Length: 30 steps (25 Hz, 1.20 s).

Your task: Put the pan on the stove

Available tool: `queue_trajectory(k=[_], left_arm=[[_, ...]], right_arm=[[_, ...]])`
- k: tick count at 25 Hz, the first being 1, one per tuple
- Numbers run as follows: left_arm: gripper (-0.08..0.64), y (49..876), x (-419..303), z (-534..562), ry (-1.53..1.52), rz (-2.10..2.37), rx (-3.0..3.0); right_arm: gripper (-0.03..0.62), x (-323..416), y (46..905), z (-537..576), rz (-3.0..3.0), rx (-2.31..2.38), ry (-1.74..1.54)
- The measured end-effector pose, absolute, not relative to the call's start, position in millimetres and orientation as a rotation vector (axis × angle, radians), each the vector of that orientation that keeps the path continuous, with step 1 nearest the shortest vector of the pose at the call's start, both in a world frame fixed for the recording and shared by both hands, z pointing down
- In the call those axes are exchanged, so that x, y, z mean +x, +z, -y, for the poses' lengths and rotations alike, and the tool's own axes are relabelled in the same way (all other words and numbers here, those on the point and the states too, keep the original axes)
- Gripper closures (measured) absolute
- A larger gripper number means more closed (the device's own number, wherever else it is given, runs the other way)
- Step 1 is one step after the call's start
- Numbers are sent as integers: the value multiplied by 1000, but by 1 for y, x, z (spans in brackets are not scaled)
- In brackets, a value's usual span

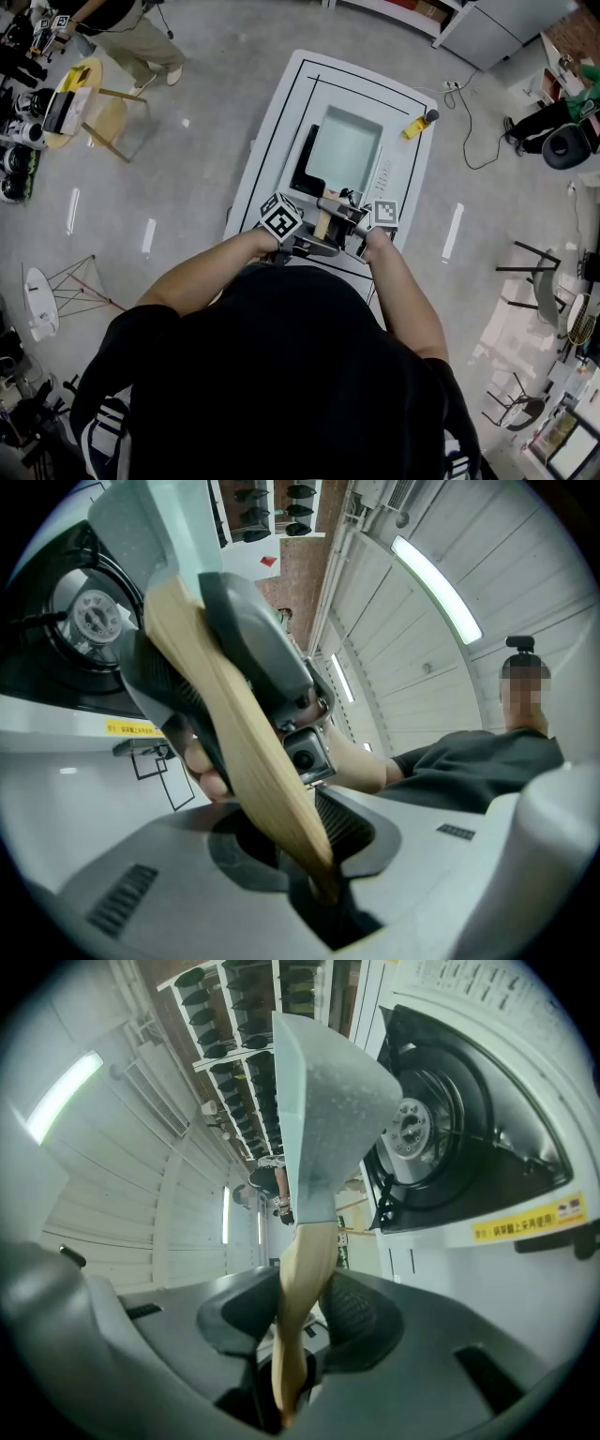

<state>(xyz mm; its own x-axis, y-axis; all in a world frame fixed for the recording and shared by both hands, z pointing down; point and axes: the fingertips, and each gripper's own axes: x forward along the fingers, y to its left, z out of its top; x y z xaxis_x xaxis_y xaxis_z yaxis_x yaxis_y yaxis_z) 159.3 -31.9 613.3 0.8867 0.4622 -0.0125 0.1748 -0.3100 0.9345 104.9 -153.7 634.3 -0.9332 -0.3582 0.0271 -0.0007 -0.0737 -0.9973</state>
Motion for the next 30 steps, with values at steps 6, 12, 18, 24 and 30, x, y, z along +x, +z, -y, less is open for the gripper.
queue_trajectory(k=[6, 12, 18, 24, 30], left_arm=[[472, 621, 162, 31, 319, -473, 1867], [472, 628, 160, 30, 325, -473, 1852], [472, 635, 159, 29, 324, -484, 1831], [472, 642, 158, 28, 320, -492, 1812], [471, 648, 158, 25, 323, -504, 1797]], right_arm=[[463, 108, 645, 152, -1915, -401, -2127], [463, 106, 651, 151, -1900, -399, -2142], [465, 106, 663, 150, -1877, -408, -2158], [465, 105, 671, 149, -1850, -409, -2178], [465, 107, 682, 146, -1827, -435, -2192]])
